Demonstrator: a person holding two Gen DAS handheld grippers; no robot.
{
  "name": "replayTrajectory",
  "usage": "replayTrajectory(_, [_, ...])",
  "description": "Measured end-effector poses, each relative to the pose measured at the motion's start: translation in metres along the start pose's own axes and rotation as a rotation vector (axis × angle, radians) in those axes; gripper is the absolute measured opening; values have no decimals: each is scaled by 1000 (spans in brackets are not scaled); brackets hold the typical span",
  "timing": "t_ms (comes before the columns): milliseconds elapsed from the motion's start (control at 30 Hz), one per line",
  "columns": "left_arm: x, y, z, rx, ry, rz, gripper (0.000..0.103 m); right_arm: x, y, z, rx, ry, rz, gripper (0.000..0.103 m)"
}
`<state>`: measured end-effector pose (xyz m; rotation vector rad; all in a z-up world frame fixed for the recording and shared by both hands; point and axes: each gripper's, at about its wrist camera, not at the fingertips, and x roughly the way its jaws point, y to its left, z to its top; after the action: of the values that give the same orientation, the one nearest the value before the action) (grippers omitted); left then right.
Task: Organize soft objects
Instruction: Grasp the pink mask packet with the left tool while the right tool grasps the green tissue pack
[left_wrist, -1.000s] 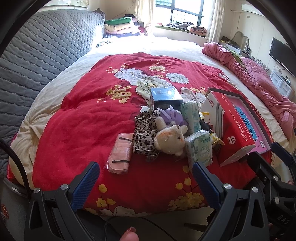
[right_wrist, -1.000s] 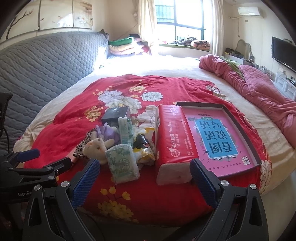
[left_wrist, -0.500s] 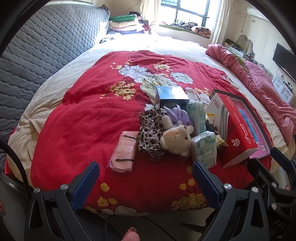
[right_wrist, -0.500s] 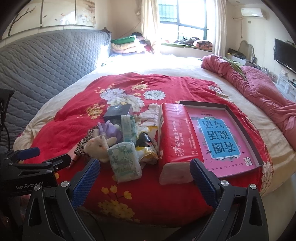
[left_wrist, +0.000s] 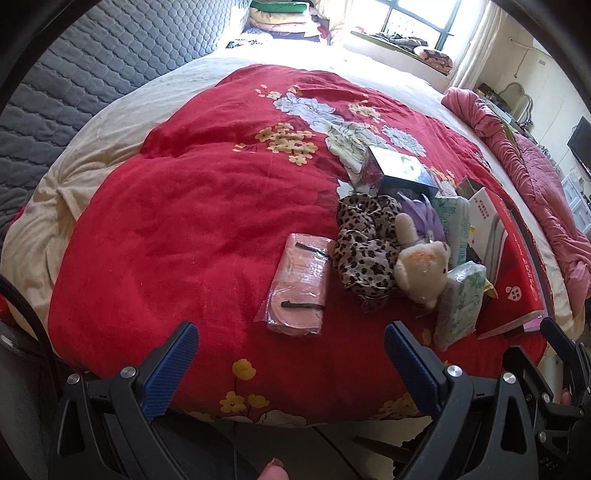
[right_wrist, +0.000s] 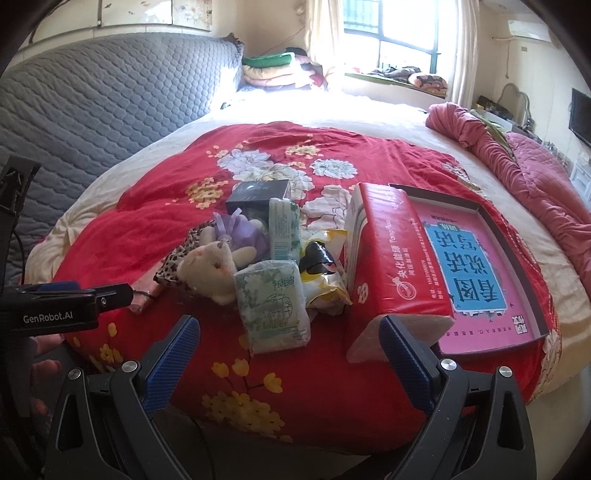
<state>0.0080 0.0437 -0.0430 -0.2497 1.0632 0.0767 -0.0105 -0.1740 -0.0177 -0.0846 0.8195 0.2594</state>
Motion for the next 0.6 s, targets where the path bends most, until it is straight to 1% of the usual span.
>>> replayTrajectory(100, [10, 8, 3, -19, 12, -10, 101, 8, 5, -1, -17, 7, 7, 98])
replayTrajectory(200, [24, 12, 8, -24, 45, -18, 101, 17, 8, -1, -34, 17, 12, 98])
replayTrajectory(333, [41, 12, 14, -4, 79, -23, 101, 31, 11, -4, -56, 40, 0, 98])
replayTrajectory(433, [49, 11, 16, 14, 73, -21, 101, 41, 14, -4, -74, 43, -17, 98])
replayTrajectory(533, [58, 9, 18, 36, 82, -25, 99, 51, 15, -4, -81, 45, -34, 98])
replayTrajectory(600, [64, 11, 20, 29, 105, -54, 95, 58, 14, -3, -82, 48, -55, 98])
